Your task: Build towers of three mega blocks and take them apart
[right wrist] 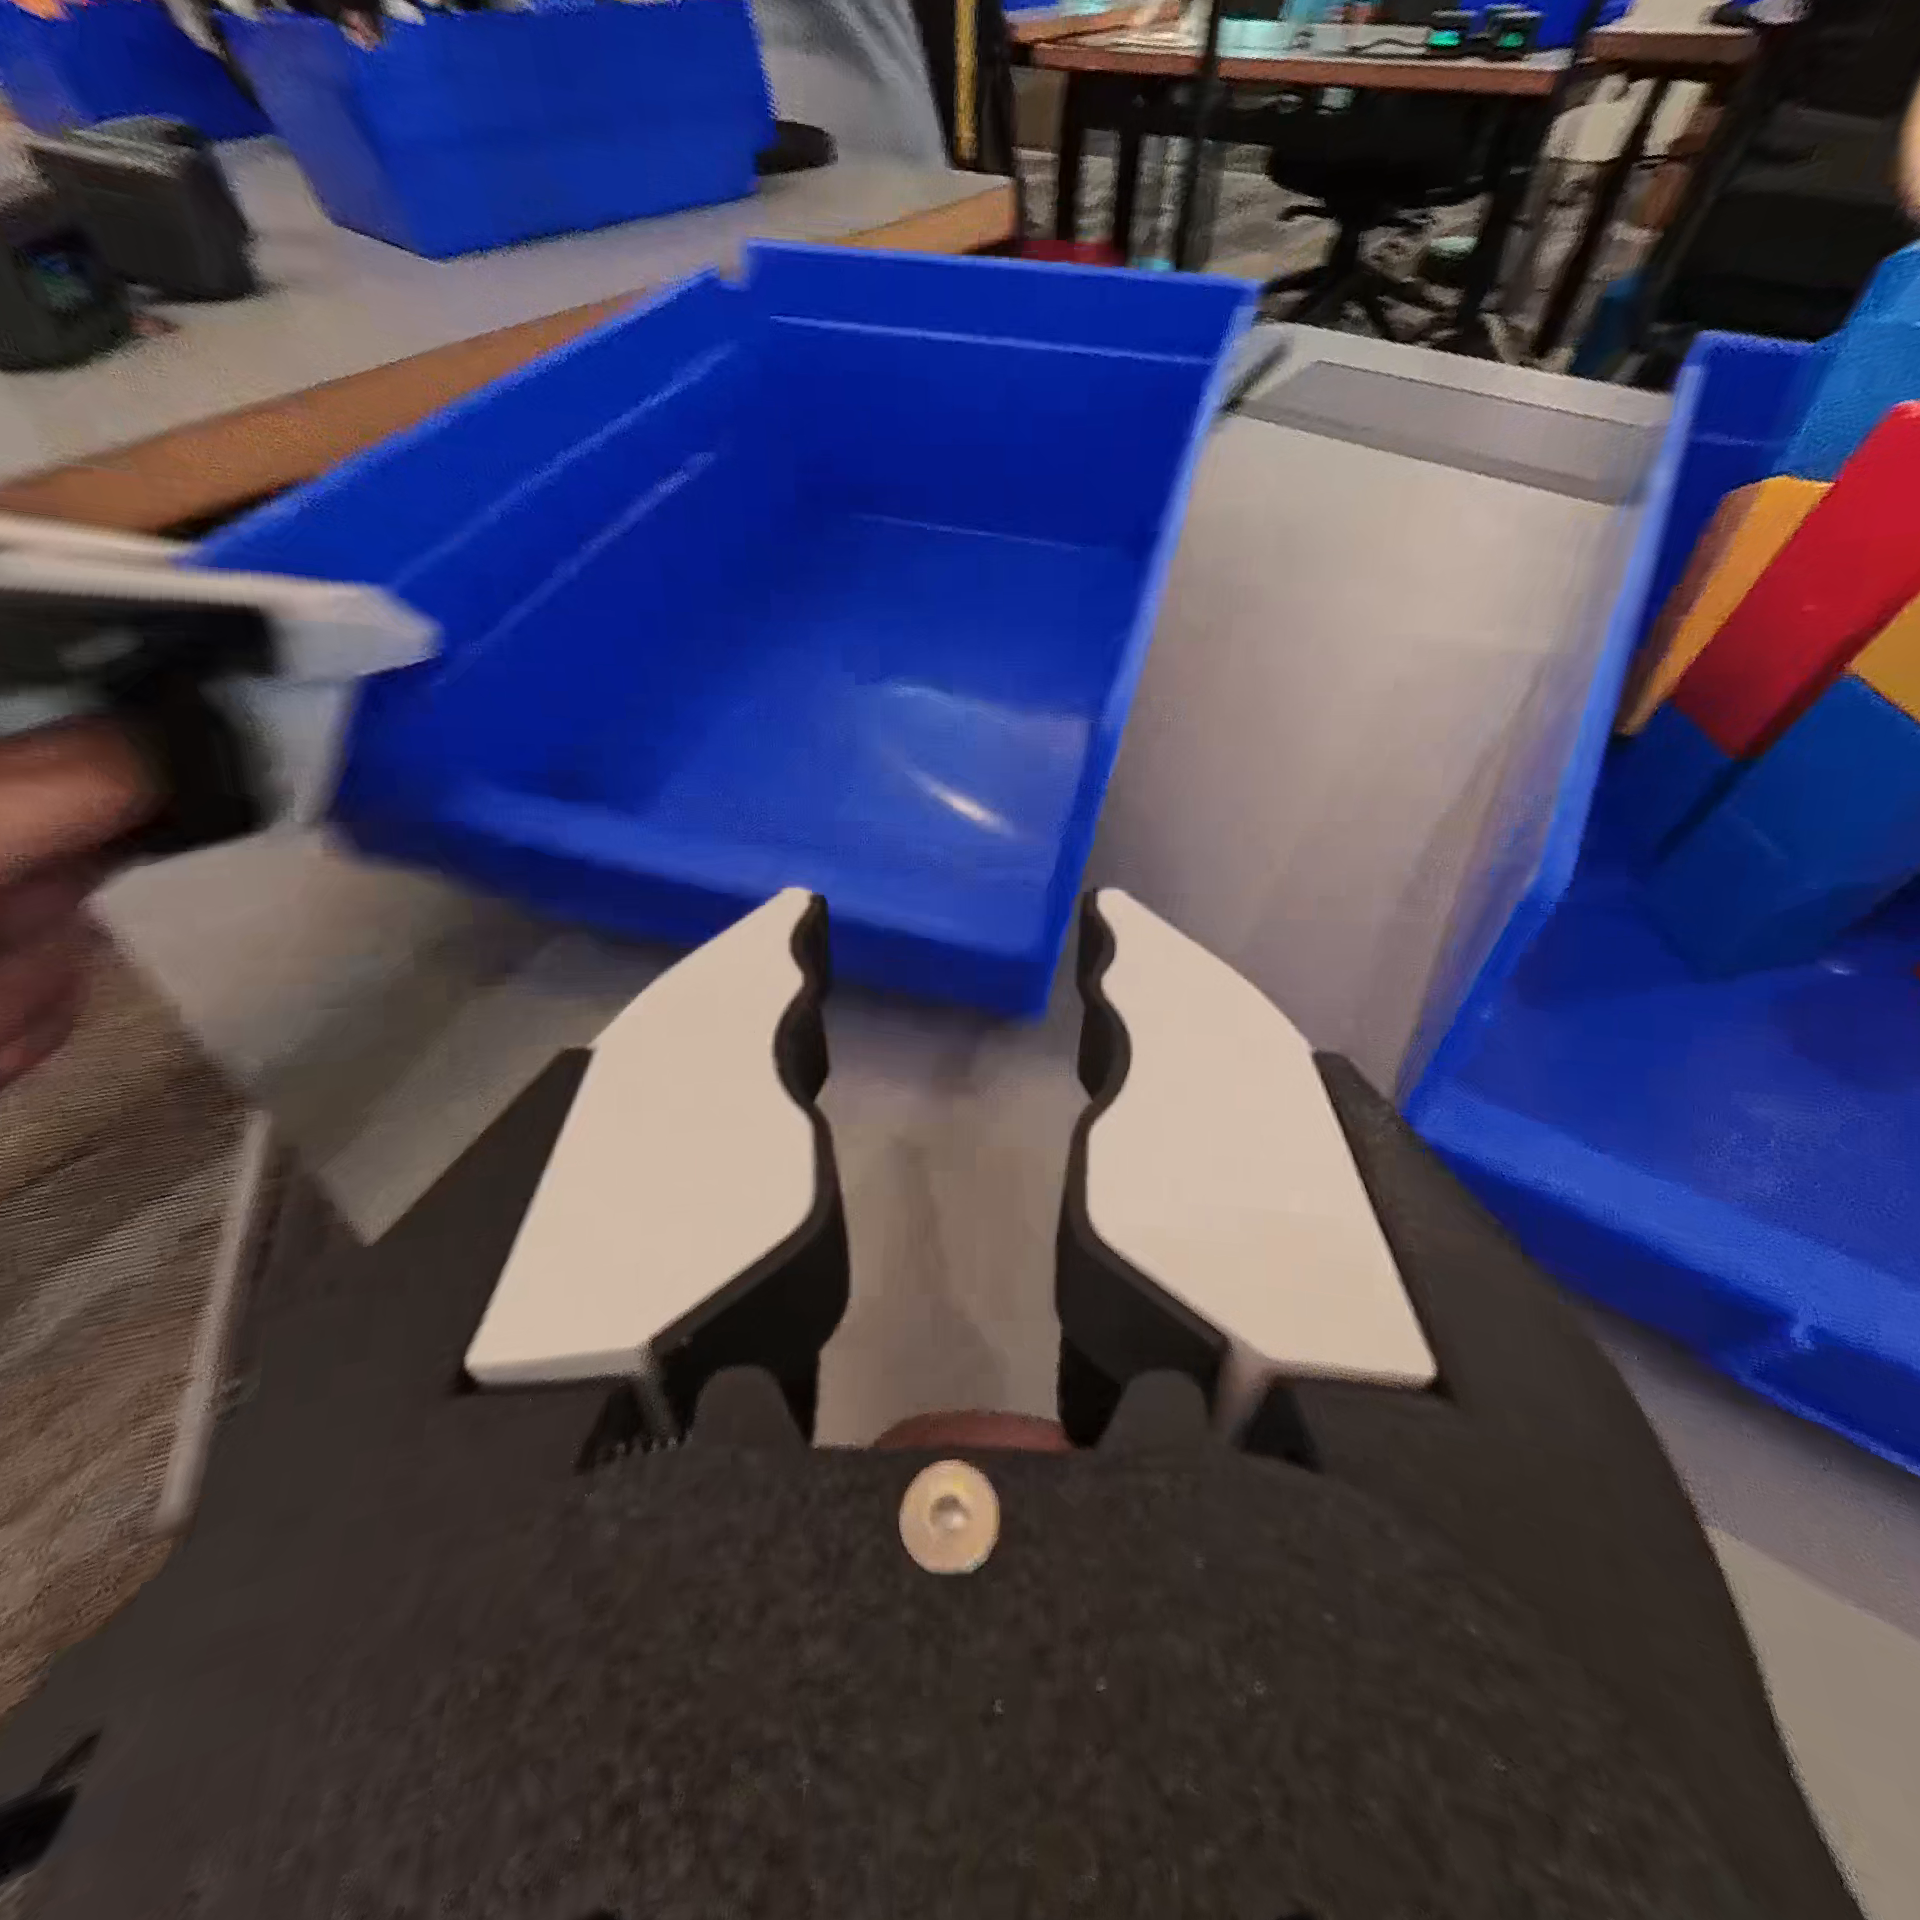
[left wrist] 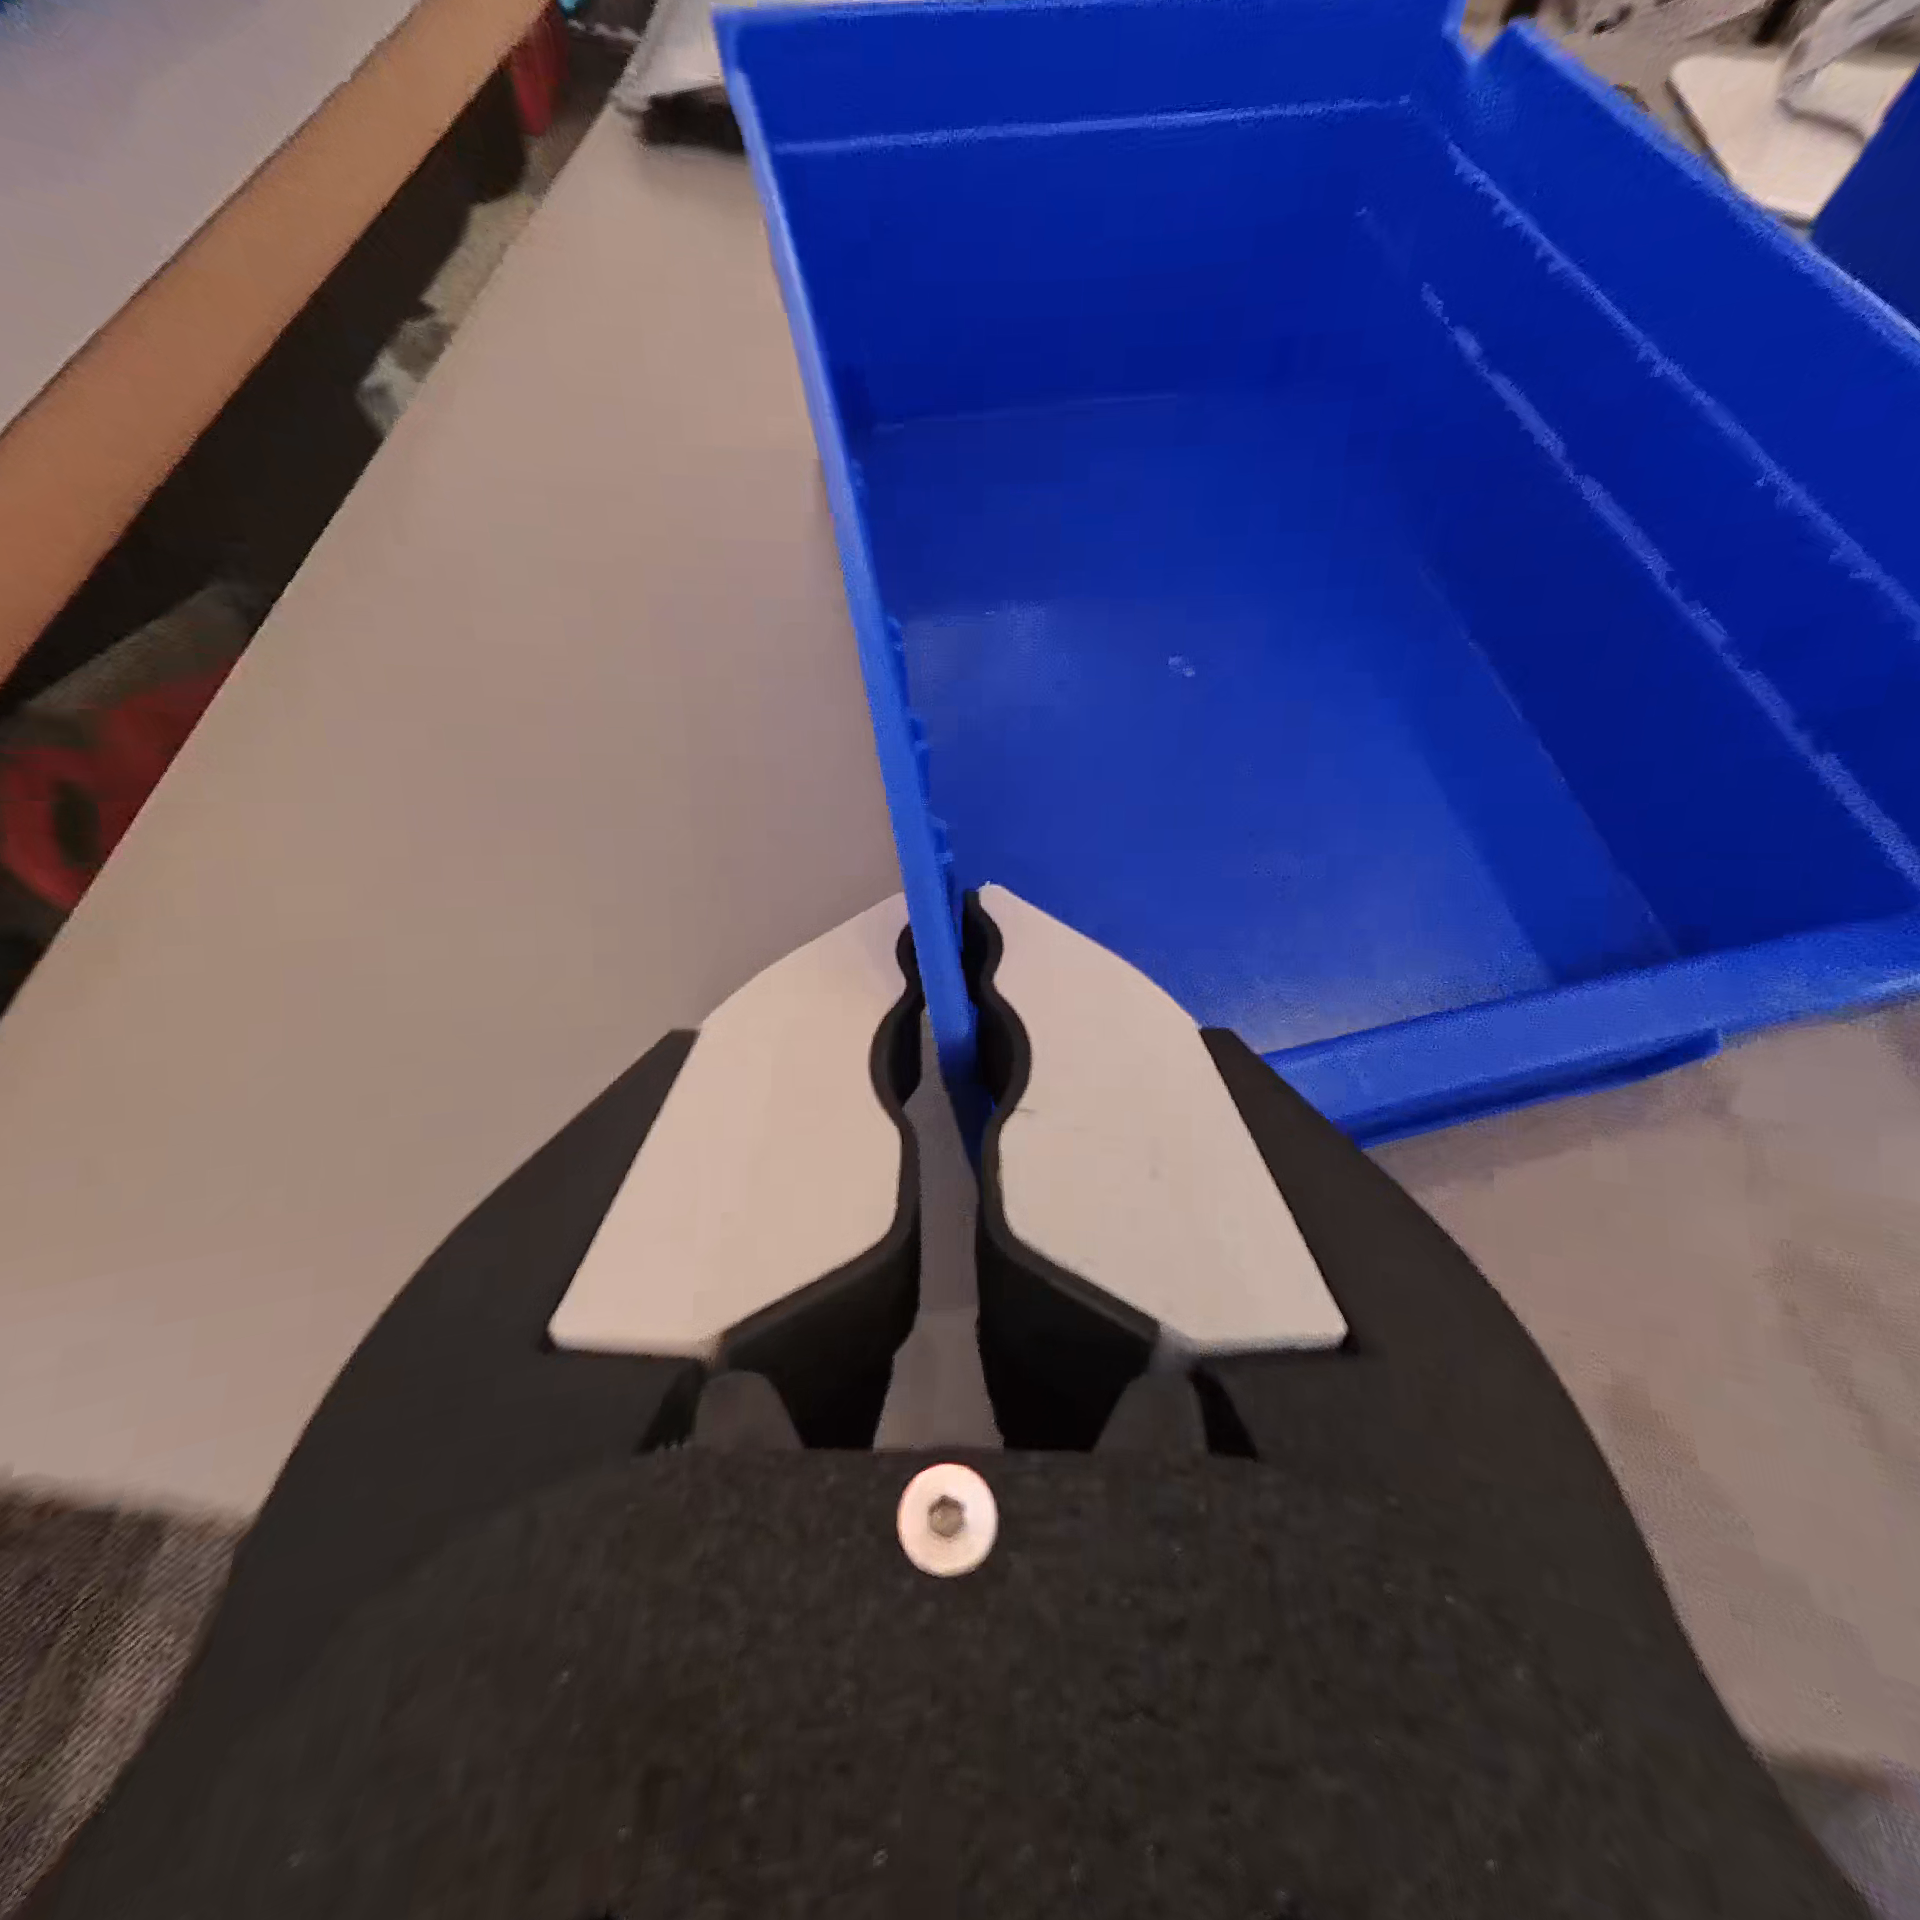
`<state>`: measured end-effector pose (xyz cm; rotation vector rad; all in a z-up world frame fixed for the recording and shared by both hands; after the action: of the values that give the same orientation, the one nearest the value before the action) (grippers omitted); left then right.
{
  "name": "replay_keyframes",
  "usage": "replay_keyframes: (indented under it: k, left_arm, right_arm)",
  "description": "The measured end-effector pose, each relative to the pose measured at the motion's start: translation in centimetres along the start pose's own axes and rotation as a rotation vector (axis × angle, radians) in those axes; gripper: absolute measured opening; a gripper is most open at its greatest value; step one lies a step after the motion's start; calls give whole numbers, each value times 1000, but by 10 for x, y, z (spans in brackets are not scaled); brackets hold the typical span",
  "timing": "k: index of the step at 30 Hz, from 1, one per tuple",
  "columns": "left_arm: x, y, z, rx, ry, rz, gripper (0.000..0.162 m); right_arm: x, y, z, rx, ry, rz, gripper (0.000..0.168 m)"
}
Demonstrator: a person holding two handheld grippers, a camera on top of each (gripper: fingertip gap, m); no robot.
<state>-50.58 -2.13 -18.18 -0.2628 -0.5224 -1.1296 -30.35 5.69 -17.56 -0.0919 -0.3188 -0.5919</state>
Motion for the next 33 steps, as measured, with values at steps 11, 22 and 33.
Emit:
replay_keyframes:
  k: [11, 22, 33]
  left_arm:
    - [96, 34, -56, 55, 101, 68, 6]
    - [138, 181, 122, -167, 453, -70, 5]
    - [-27, 559, 126, -308, 211, -456, 5]
  right_arm:
    - [10, 1, -2, -76, -123, -34, 4]
    - [141, 144, 148, -1, 287, -295, 4]
    - [255, 498, 32, -79, -96, -682, 6]
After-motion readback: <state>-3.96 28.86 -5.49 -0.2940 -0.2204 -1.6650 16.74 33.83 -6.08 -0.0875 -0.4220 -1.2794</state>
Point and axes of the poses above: each gripper's, where its closed fingertips meet, x back along the fingers, z out of its top, y = z × x across the jaws, the point moved 5 cm from there along x, back along the fingers, and after that the axes turned 6 degrees about -z, right-handed, at the moved point
